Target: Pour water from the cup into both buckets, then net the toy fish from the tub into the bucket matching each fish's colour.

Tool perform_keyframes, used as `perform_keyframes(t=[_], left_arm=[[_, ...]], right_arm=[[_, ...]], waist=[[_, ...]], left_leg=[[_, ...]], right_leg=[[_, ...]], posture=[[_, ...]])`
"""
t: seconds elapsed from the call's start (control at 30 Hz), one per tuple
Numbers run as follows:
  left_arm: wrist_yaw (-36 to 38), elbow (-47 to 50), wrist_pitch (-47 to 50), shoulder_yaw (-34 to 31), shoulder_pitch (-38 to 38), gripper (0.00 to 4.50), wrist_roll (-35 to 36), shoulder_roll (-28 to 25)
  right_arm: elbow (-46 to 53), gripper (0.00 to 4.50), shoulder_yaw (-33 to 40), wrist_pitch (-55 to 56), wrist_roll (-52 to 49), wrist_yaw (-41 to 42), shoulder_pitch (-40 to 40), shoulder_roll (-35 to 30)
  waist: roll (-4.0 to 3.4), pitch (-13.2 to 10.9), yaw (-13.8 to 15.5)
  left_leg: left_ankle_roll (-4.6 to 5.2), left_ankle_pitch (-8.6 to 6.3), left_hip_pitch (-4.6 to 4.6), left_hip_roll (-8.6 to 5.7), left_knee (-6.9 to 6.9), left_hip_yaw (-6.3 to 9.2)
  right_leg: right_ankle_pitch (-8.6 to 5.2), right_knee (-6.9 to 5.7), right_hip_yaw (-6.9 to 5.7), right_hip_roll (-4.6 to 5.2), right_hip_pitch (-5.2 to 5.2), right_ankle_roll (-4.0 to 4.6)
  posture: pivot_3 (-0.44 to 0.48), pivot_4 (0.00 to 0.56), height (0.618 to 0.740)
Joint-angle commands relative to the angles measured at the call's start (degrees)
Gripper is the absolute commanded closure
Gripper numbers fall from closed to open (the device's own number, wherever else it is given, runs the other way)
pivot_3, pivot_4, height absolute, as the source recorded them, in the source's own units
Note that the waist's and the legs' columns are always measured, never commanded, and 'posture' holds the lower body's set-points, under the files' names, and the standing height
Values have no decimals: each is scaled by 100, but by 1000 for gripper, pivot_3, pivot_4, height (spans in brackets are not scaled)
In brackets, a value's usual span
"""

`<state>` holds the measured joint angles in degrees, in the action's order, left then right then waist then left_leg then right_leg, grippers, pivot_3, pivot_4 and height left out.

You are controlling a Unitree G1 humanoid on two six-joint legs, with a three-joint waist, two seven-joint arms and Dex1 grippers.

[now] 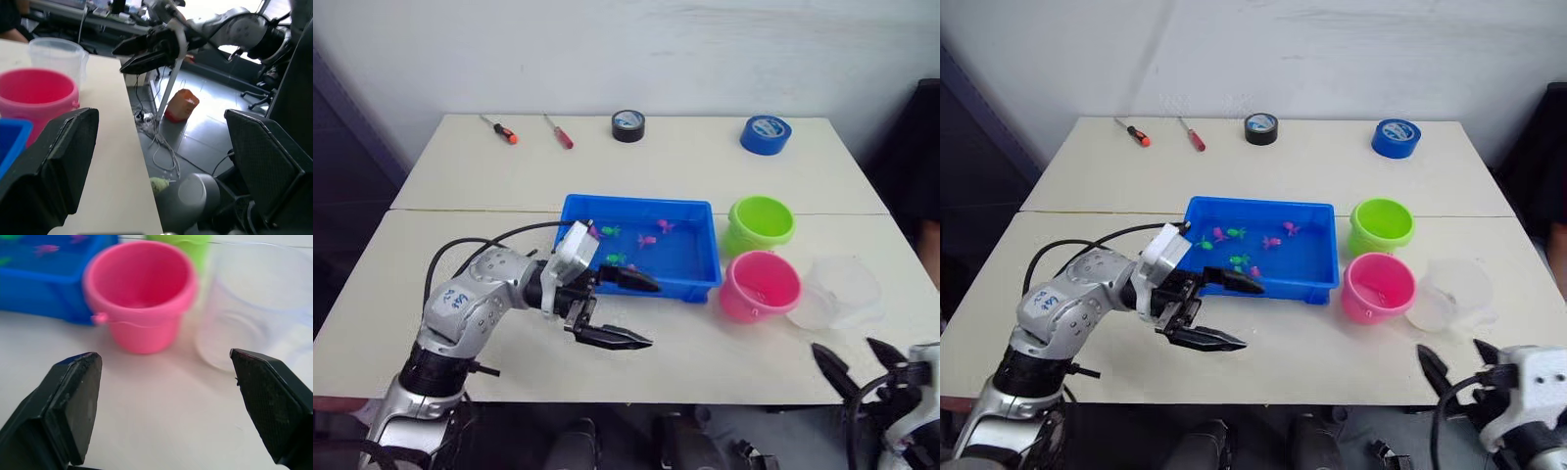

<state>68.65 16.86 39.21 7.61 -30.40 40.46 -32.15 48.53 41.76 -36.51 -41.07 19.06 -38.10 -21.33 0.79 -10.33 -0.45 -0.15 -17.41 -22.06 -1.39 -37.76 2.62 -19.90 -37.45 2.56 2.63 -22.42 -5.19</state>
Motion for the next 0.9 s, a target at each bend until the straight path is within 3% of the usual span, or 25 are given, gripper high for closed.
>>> perform_keyframes(t=[0.03, 0.2, 0.43, 0.9], left_arm=[[-102, -189, -26, -46, -91, 61, -3, 87], [-172, -233, -148, 0, -208, 61, -123, 174], [-435, -112, -74, -54, -259, 61, -125, 230], [-820, 139, 136, -143, -374, 61, 53, 248]], right_arm=[[-362, 0, 172, -227, 9, -409, 278, -178], [-1273, 0, 82, -354, 345, -704, 996, -538], [-2435, 0, -193, -244, 840, -503, 1679, -1038], [-3266, 0, -361, 119, 1400, -570, 2362, -967]], waist=[[-9, 5, 11], [-13, 7, 30], [-14, 8, 36], [-20, 11, 29]], left_leg=[[-2, 2, 1, 0, 1, 0], [-1, 5, -2, -2, 3, -5], [0, 6, -2, -4, 4, -7], [-1, 7, 0, -3, 3, -9]], right_leg=[[0, 0, 0, -1, 0, 0], [0, 1, 3, -5, -3, 0], [0, -3, 4, -8, -5, 0], [0, -10, 6, -10, -5, -1]], posture=[[0, 150, 736], [0, 150, 736], [0, 150, 736], [0, 150, 736]])
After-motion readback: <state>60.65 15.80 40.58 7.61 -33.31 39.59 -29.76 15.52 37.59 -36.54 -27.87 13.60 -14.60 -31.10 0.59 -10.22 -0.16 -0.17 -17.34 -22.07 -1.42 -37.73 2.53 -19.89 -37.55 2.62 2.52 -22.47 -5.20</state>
